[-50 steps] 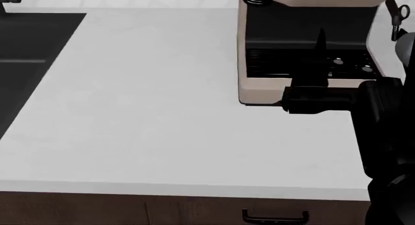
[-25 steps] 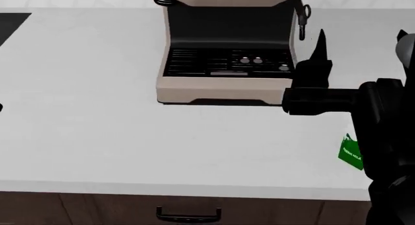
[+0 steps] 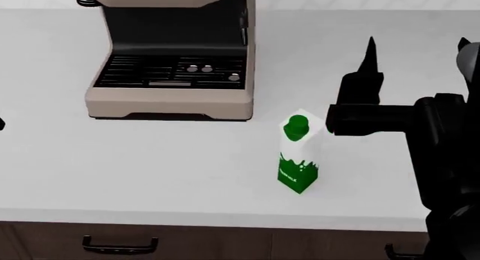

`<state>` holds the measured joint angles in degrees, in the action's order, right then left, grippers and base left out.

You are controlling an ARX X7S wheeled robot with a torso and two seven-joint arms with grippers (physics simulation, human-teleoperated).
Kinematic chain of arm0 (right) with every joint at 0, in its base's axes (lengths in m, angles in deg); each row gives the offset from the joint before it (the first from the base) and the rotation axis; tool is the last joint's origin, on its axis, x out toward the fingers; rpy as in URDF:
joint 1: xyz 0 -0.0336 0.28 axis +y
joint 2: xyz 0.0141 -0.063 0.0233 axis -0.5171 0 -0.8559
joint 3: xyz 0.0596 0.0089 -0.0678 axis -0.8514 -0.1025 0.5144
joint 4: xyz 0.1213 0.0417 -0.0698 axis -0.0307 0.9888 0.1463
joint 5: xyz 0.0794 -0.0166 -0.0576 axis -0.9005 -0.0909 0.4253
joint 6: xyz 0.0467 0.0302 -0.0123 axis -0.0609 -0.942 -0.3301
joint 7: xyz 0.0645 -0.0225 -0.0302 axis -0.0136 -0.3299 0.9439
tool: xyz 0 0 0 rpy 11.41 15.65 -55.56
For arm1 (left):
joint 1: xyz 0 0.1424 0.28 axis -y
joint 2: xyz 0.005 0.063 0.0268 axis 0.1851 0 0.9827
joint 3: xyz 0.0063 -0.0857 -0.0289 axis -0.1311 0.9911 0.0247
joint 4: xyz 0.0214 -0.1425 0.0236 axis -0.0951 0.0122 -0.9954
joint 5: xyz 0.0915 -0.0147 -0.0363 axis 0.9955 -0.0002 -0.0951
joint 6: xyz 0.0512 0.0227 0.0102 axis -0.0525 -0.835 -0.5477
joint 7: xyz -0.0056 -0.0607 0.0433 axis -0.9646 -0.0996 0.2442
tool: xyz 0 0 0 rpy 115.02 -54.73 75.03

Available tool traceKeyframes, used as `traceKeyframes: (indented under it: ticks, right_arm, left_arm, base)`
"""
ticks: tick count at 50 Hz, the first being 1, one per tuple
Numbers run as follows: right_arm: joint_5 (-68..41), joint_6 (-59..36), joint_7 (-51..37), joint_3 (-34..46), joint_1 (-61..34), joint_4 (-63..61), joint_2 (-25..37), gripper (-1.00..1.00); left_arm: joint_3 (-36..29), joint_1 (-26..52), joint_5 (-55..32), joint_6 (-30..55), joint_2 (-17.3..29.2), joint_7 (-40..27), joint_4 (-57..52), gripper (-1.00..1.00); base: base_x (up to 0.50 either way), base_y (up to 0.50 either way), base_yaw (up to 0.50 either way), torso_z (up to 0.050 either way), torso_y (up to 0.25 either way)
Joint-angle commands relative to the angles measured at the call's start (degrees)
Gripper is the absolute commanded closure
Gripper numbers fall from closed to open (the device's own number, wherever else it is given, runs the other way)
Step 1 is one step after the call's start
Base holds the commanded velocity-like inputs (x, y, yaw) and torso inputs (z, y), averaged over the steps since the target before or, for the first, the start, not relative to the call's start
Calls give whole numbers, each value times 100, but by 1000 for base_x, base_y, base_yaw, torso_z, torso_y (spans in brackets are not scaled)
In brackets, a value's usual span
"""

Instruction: Place the eggs and milk next to the bowl.

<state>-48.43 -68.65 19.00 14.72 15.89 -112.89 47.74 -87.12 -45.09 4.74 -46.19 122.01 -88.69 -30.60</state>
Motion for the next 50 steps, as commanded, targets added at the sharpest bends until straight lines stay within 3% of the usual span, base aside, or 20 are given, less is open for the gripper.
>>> traceKeyframes:
  ticks: [1, 16, 37, 50]
  right_arm:
    - [41, -41, 24, 97, -61, 22, -8, -100]
    - [66, 51, 38, 90, 23, 93, -60, -100]
    - [84, 113, 55, 90, 88, 115, -58, -100]
    - [102, 154, 66, 98, 99, 137, -76, -100]
  left_arm:
    - [-14, -29, 36, -60, -13, 48, 54, -100]
    - [-61, 13, 24, -27, -40, 10, 51, -100]
    - [-61, -1, 4, -23, -13, 3, 39, -100]
    - [-36, 17, -60, 12, -4, -28, 65, -100]
  base:
    - [0, 0, 0, 0, 0]
    - [24, 0, 0, 0, 0]
    - [421, -32, 0, 0, 0]
    - [20, 0, 0, 0, 0]
